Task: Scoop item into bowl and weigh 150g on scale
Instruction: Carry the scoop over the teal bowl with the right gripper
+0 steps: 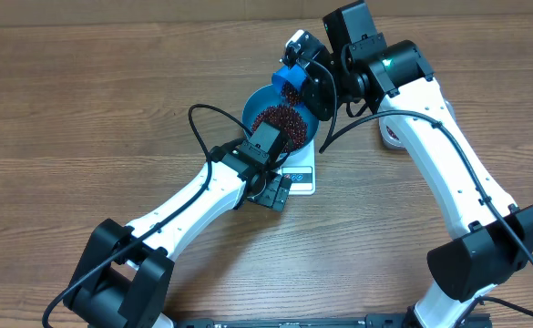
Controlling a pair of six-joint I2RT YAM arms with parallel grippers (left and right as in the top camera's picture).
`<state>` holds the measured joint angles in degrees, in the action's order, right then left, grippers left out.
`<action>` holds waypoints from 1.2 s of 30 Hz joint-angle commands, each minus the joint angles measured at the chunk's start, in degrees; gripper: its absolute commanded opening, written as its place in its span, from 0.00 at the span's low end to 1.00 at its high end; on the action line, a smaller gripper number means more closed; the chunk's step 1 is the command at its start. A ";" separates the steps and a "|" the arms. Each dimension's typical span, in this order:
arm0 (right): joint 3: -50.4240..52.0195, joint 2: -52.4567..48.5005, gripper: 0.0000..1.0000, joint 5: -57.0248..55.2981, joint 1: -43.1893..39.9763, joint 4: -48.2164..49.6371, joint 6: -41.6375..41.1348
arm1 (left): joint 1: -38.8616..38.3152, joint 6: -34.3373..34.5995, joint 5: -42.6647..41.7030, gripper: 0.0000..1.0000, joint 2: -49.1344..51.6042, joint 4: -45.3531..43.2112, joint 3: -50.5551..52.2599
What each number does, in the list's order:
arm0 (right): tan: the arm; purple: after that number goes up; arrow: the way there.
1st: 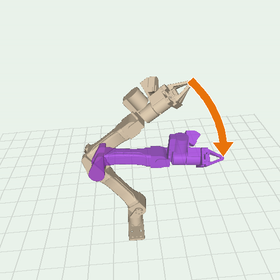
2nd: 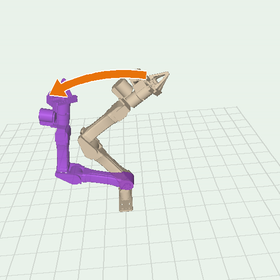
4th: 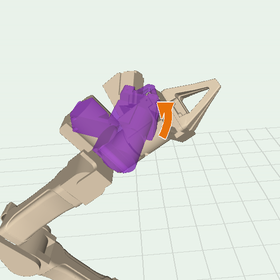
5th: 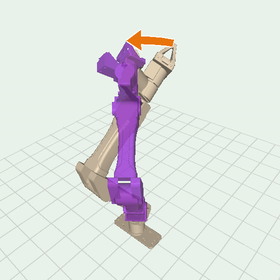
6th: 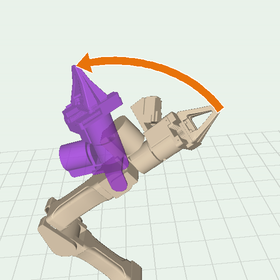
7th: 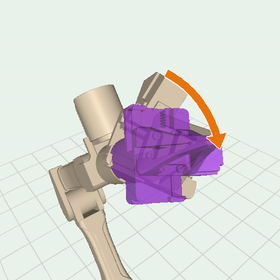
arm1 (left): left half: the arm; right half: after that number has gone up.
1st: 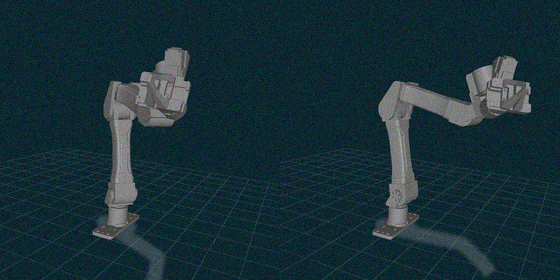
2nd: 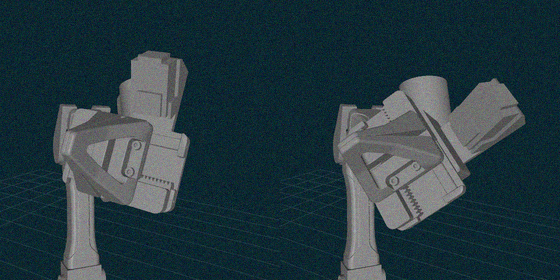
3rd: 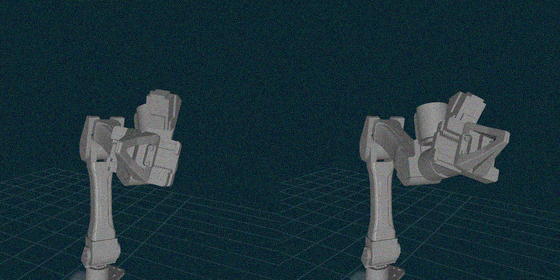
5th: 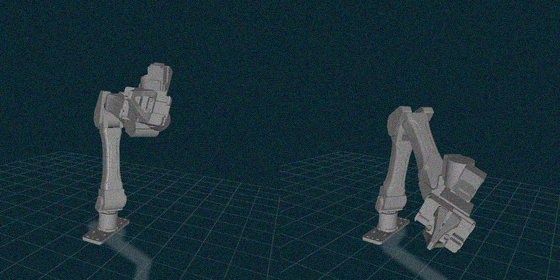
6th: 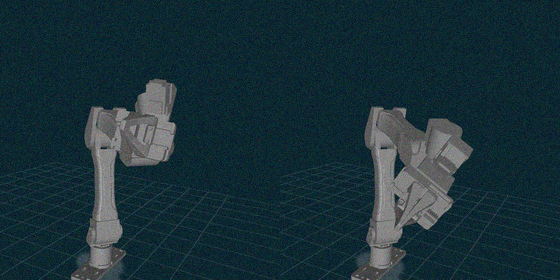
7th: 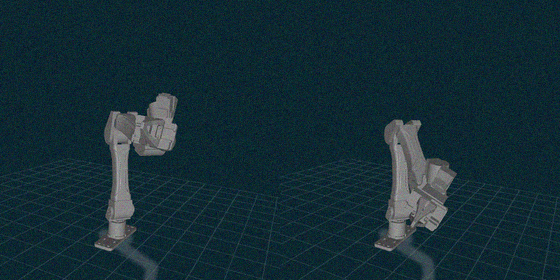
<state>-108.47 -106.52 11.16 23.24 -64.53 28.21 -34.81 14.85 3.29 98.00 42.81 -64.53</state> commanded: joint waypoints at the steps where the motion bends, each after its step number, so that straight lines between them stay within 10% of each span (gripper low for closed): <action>1: -1.81 0.09 0.04 -0.63 -0.33 0.17 0.39 | -0.11 0.35 0.72 1.00 -0.98 0.09 0.31; 36: -1.79 0.09 0.04 -2.36 -0.48 1.05 0.63 | -0.11 0.37 0.72 1.00 -0.98 0.04 0.31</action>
<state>-108.47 -106.52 9.43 23.09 -63.72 28.53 -34.81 14.85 3.29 98.00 42.78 -64.53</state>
